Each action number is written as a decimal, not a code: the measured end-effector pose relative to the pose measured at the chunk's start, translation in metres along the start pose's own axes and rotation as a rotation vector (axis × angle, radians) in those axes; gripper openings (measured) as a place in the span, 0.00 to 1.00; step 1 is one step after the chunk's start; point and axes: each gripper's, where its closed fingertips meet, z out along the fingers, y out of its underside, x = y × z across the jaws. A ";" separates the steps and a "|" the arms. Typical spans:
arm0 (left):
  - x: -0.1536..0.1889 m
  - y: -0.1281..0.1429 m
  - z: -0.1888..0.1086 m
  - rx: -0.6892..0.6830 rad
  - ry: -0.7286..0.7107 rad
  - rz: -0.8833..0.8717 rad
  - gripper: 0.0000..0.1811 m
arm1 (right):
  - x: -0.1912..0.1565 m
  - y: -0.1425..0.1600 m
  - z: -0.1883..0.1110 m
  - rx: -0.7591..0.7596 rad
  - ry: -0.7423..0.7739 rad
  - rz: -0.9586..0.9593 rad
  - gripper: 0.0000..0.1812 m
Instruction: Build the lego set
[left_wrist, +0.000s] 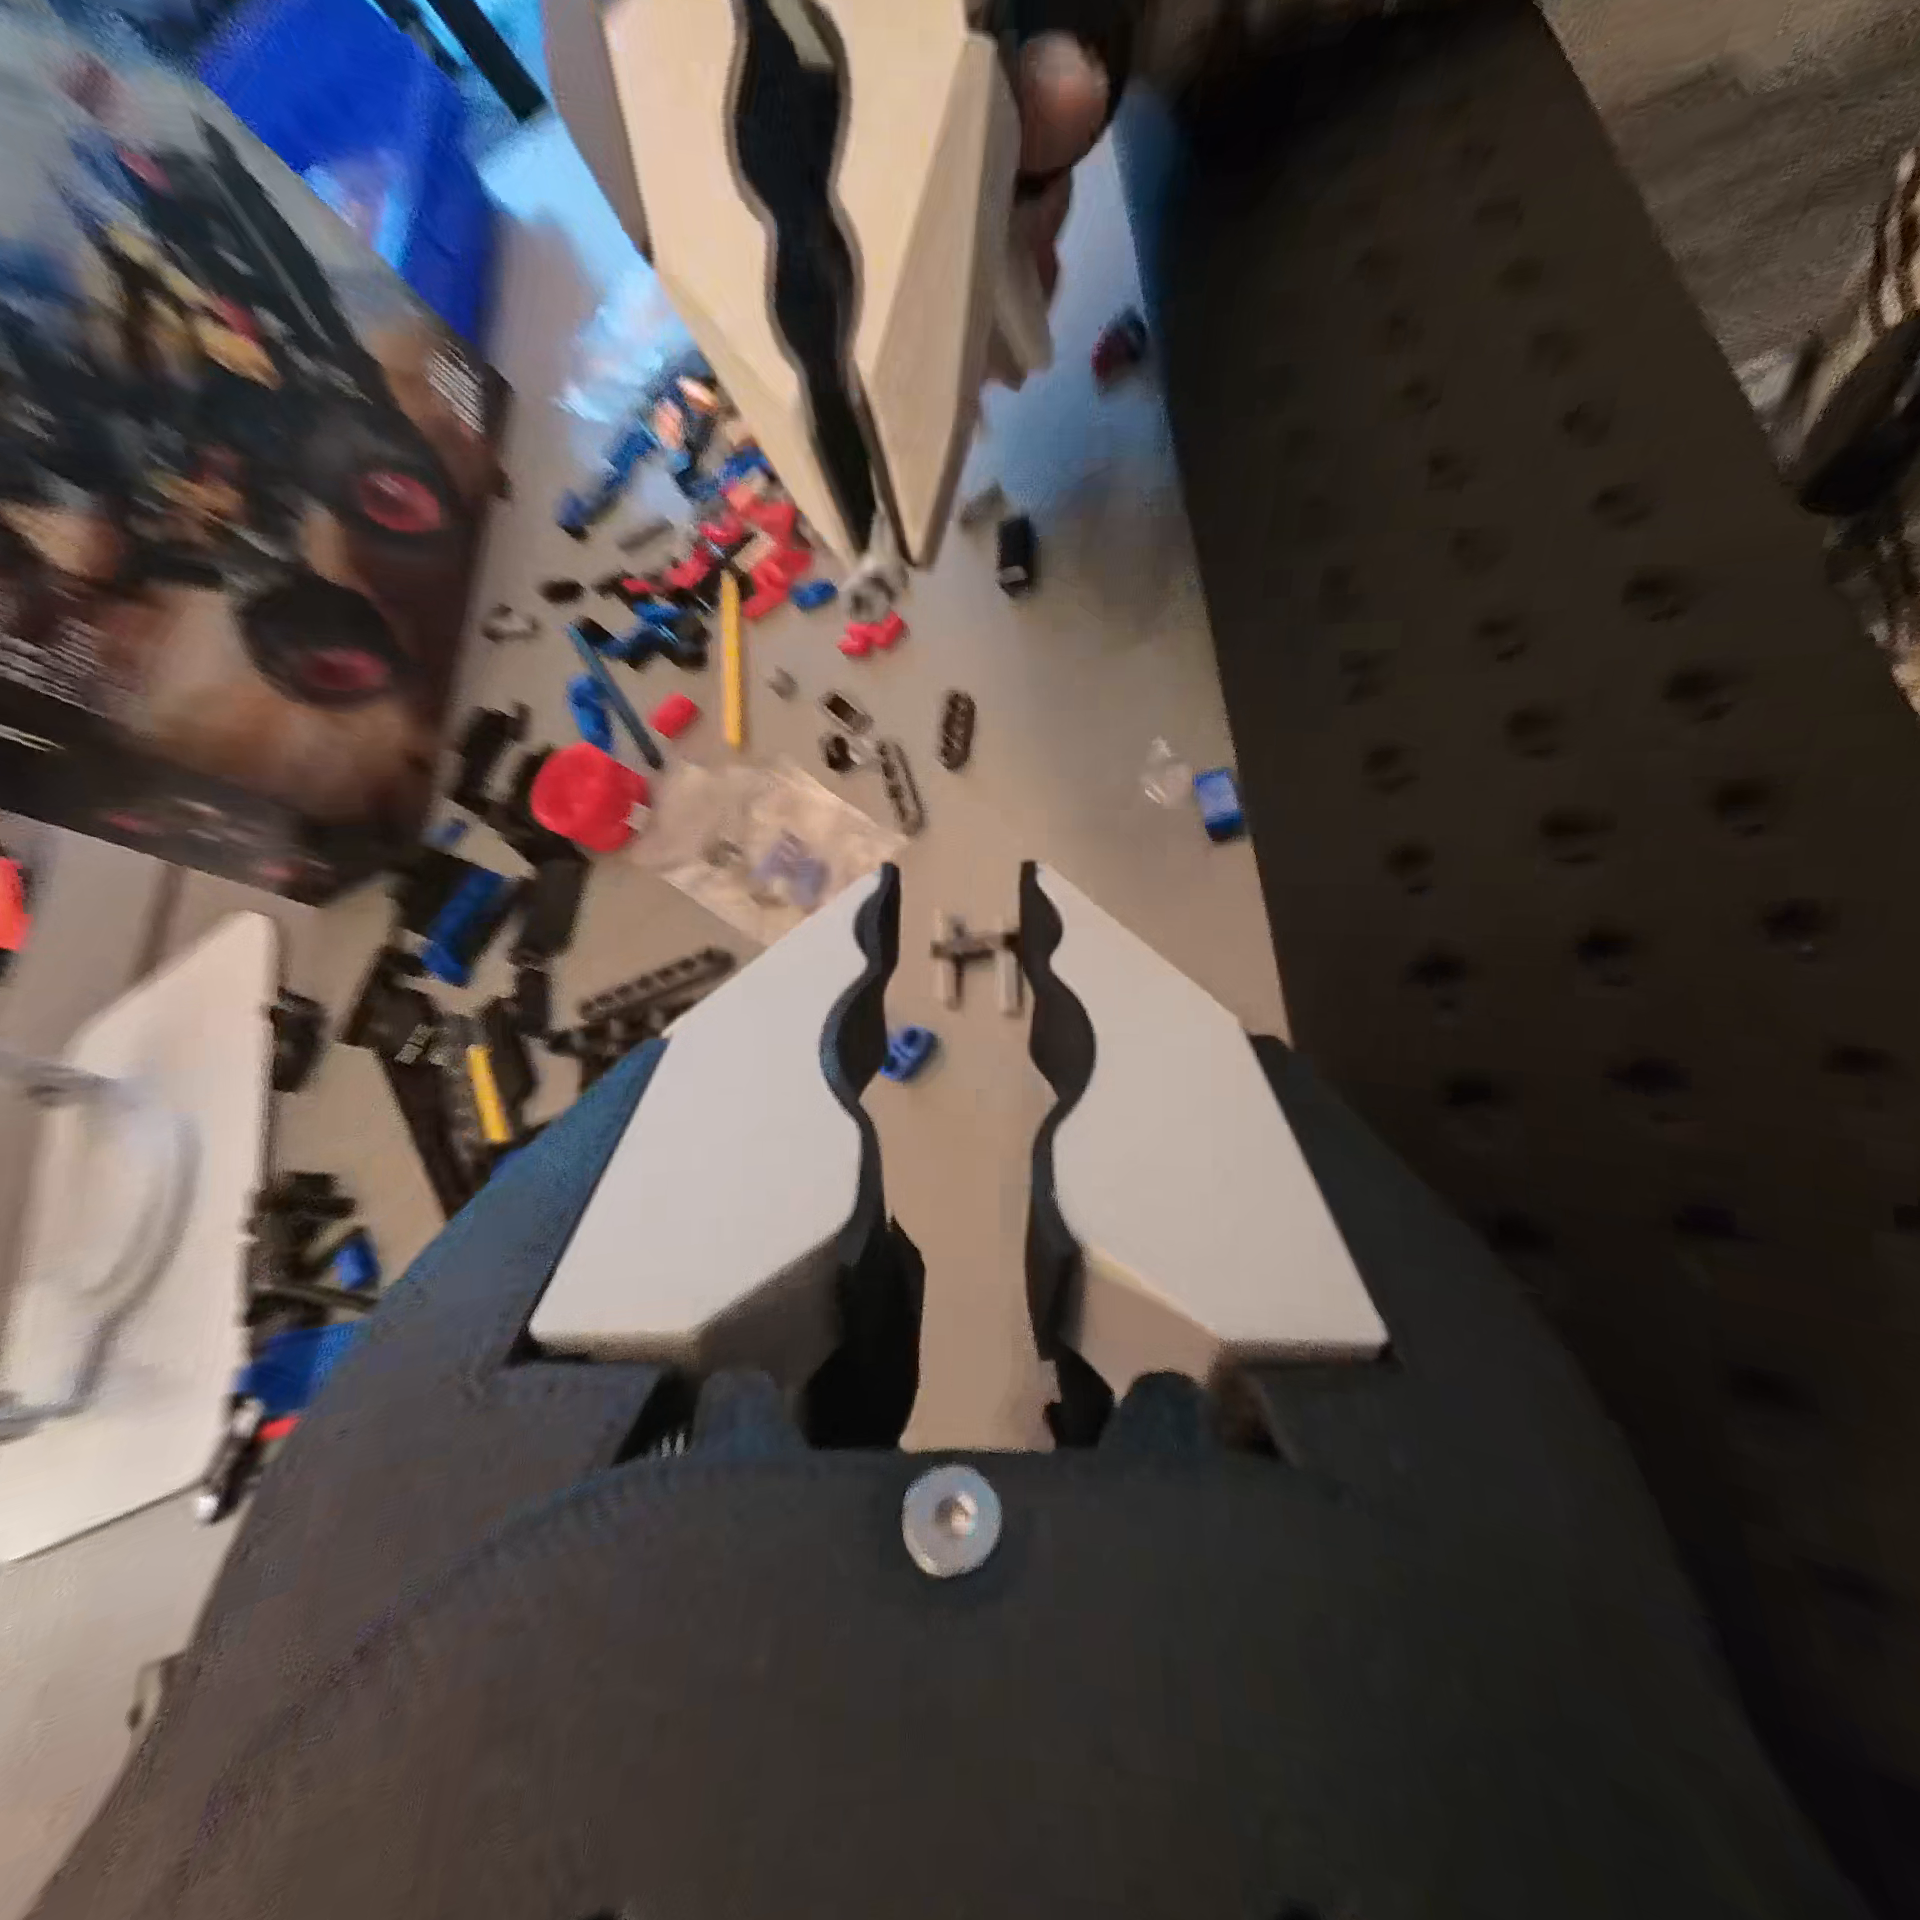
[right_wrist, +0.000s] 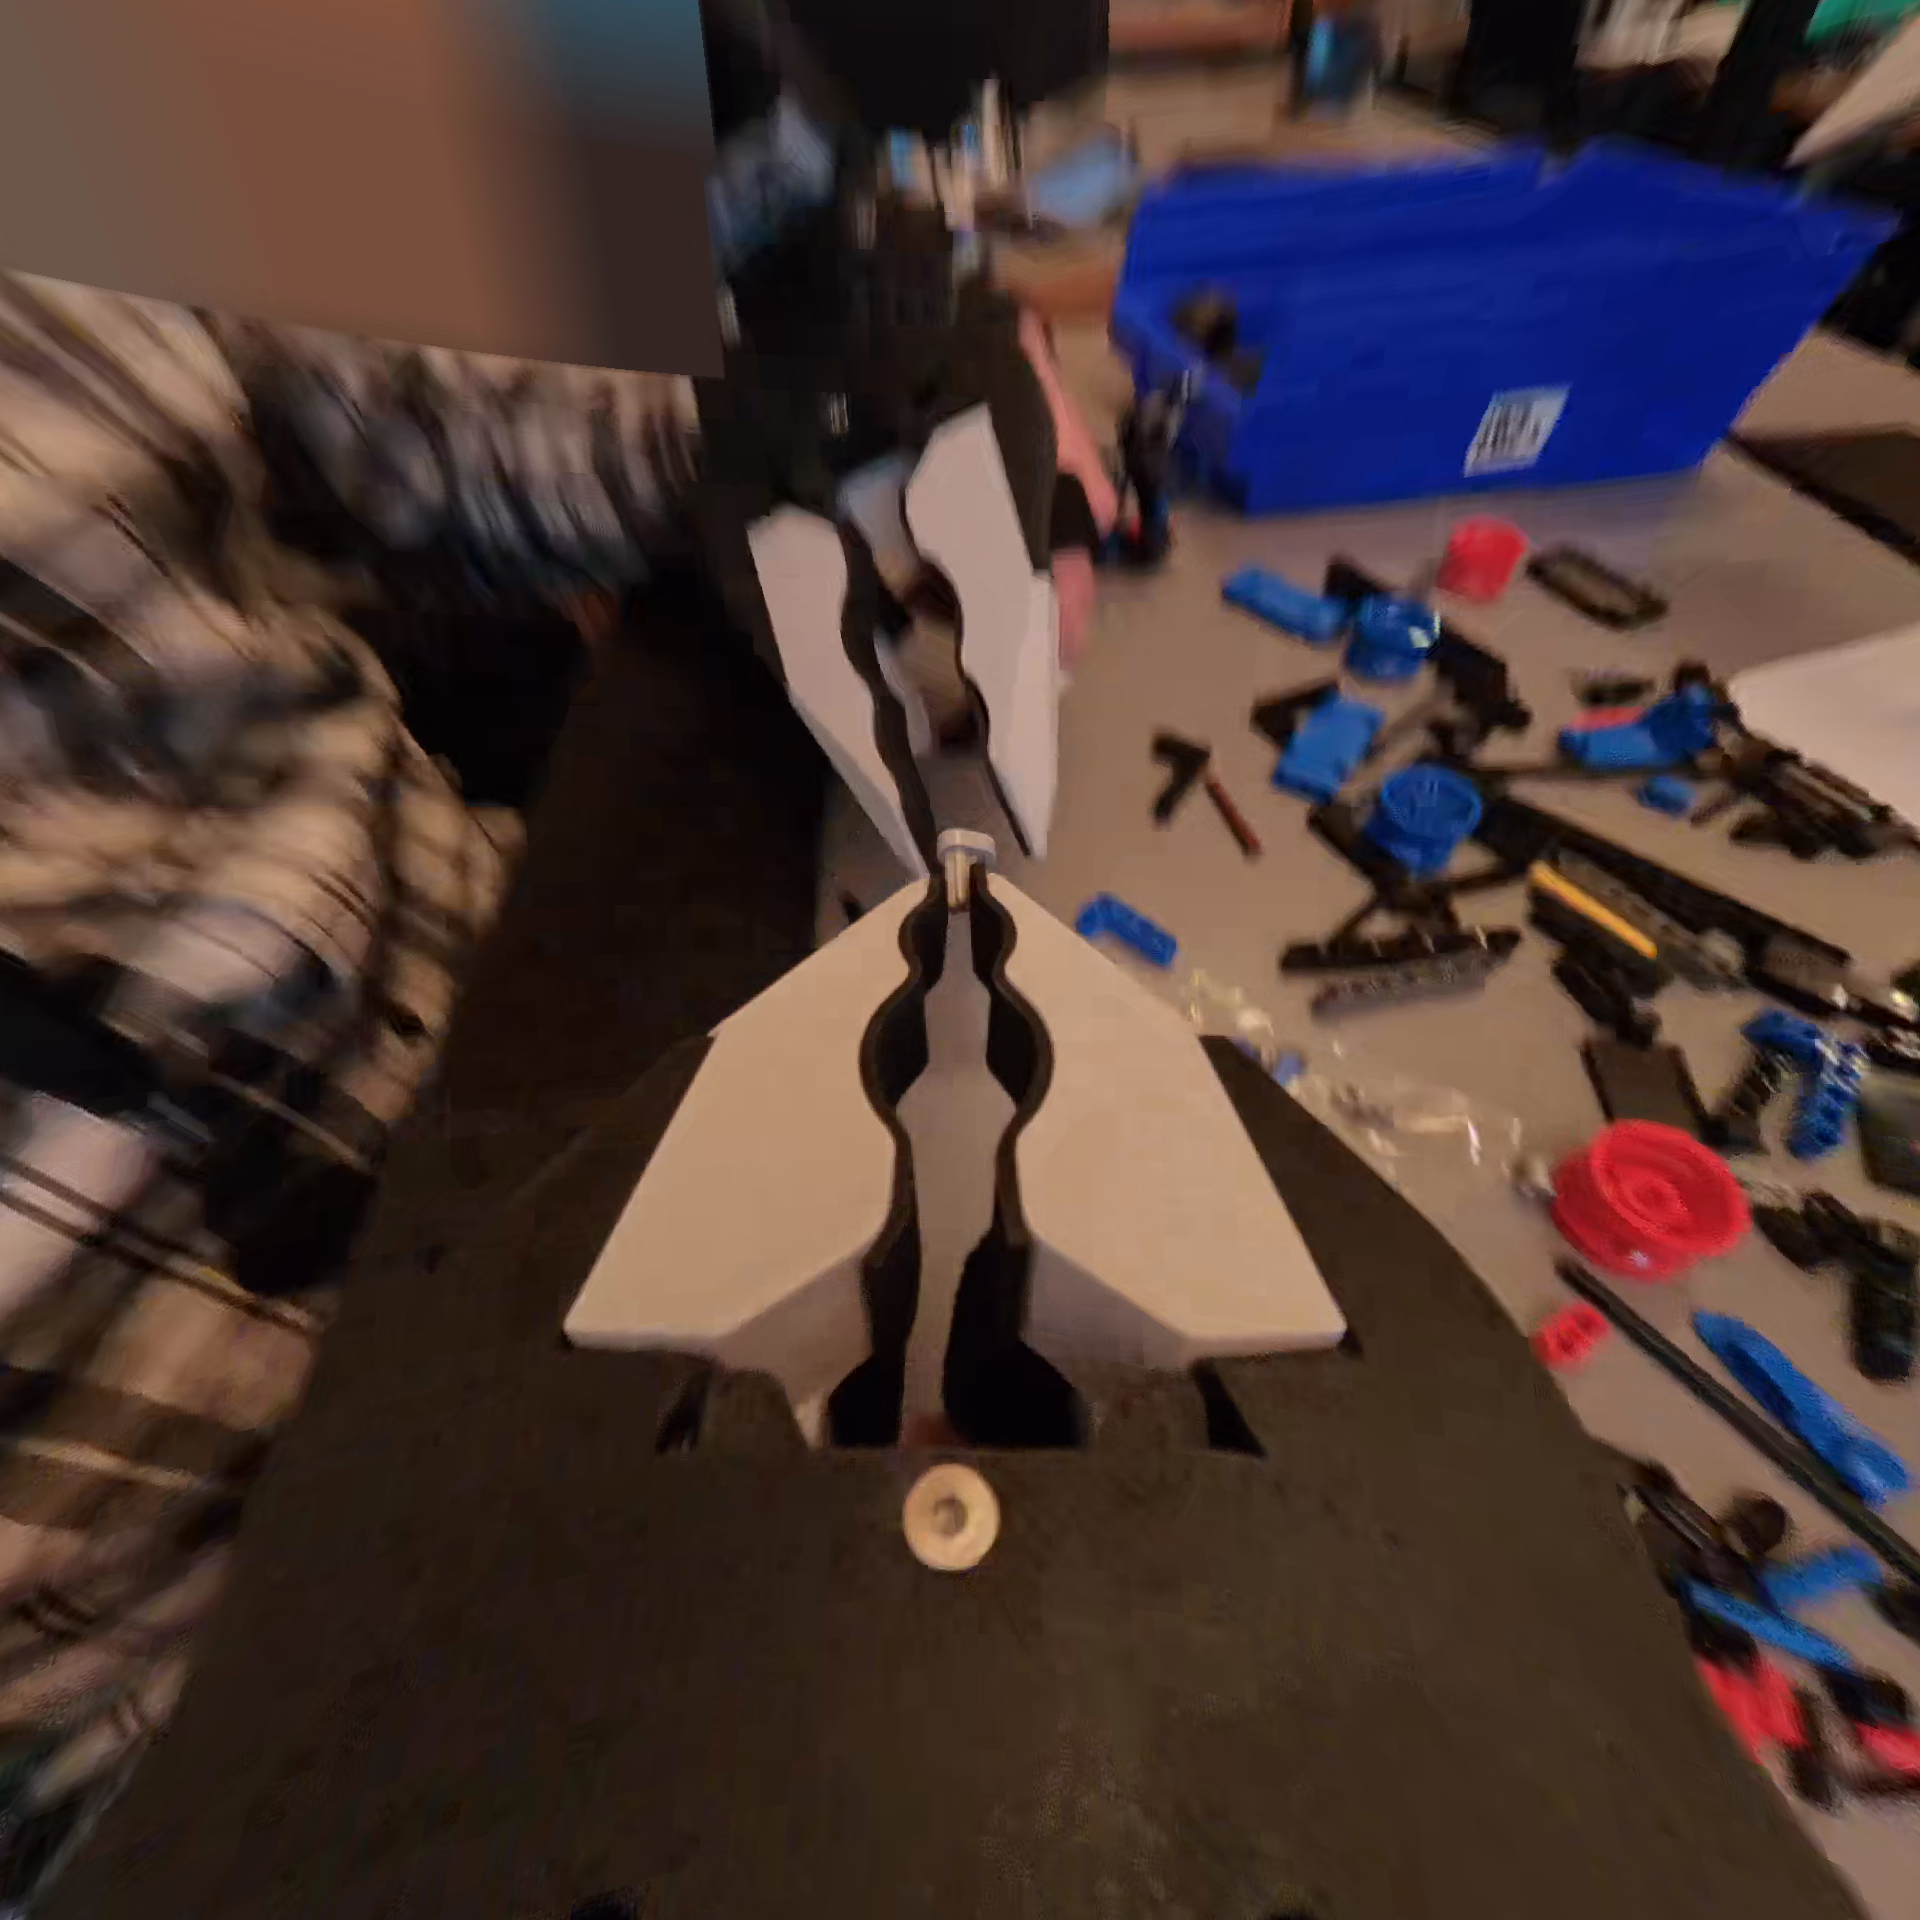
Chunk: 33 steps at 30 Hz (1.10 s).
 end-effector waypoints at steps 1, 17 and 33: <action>0.004 0.007 0.004 -0.033 0.025 -0.013 0.12 | 0.000 0.015 0.005 -0.087 0.023 -0.042 0.02; 0.012 0.038 0.026 -0.175 0.097 -0.073 0.02 | 0.015 0.075 0.041 -0.456 0.120 -0.239 0.02; 0.013 0.036 0.027 -0.131 0.114 -0.134 0.02 | 0.013 0.075 0.044 -0.472 0.116 -0.346 0.02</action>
